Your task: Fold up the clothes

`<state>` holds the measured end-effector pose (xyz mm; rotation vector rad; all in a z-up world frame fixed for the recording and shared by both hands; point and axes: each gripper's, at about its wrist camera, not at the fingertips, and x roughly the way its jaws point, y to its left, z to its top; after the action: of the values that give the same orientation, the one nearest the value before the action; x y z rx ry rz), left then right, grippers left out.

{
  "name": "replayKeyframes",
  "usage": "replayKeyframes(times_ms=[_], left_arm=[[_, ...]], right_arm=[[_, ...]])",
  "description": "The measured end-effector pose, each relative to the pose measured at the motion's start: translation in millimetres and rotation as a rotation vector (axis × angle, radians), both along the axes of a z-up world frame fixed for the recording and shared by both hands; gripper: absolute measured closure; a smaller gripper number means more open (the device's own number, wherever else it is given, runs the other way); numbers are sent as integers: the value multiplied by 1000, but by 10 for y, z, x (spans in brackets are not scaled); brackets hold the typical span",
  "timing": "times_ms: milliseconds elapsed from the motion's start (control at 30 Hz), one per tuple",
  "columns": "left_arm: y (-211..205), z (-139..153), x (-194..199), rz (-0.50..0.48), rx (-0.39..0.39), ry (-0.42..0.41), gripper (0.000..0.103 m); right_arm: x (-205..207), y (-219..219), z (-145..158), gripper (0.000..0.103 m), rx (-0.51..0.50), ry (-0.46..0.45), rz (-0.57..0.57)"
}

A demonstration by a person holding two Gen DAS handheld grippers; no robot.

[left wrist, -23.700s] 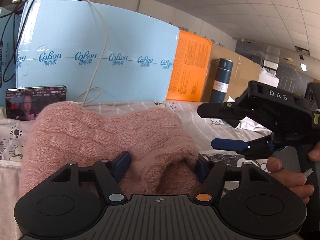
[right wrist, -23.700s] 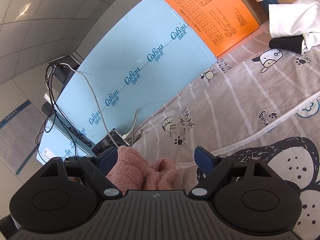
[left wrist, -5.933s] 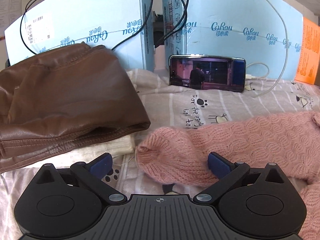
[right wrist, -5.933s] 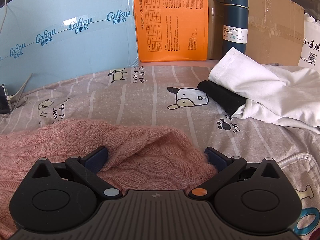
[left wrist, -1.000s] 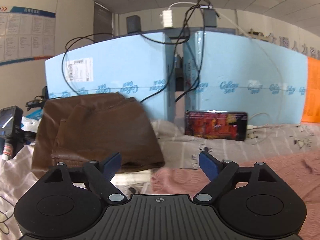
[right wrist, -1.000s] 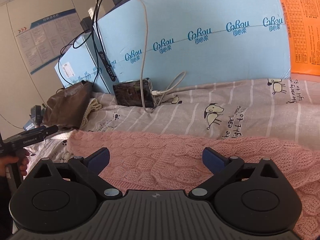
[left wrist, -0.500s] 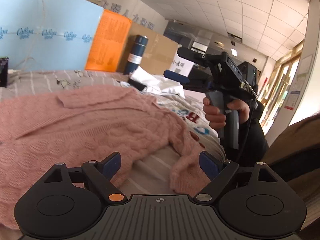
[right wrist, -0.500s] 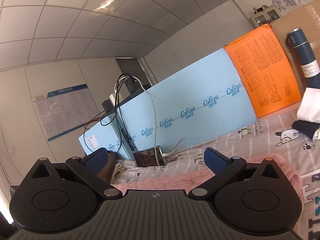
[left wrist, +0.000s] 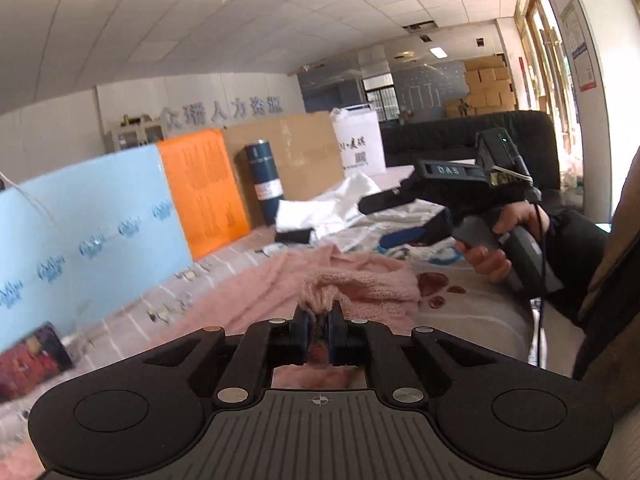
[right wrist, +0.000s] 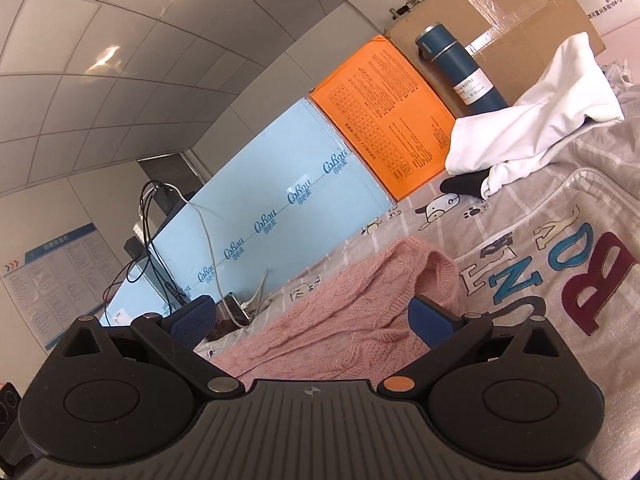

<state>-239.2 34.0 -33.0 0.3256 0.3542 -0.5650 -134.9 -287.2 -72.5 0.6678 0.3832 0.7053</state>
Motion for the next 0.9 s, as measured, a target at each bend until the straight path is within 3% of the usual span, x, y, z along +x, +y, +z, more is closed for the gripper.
replayKeyframes(times_ms=[167, 300, 333, 367, 400, 433, 467, 567, 667, 800, 900], left_arm=[[54, 211, 108, 105, 112, -167, 95], [314, 103, 381, 189, -12, 100, 89], [337, 78, 397, 191, -24, 115, 86], [346, 60, 394, 192, -29, 112, 74], [355, 44, 390, 193, -36, 106, 52], [368, 44, 382, 198, -53, 92, 40], [396, 56, 383, 202, -81, 86, 26], [436, 45, 510, 249, -128, 89, 25], [423, -29, 664, 336, -99, 97, 25], [375, -191, 764, 364, 4, 146, 25], [388, -234, 714, 346, 1, 131, 25]], right_arm=[[82, -31, -122, 0, 36, 48, 18], [36, -1, -58, 0, 8, 8, 32], [21, 11, -32, 0, -3, -3, 33], [4, 31, 2, 0, -20, -17, 35], [-14, 64, 50, 0, -45, -36, 38], [-35, 111, 102, 0, -76, -61, 46], [-59, 162, 153, 0, -109, -88, 56], [-136, 361, 277, 0, -218, -175, 92], [-158, 585, 318, 0, -353, -225, 156], [-135, 930, 281, 0, -661, -239, 152], [-100, 1117, 149, 0, -853, -235, 168]])
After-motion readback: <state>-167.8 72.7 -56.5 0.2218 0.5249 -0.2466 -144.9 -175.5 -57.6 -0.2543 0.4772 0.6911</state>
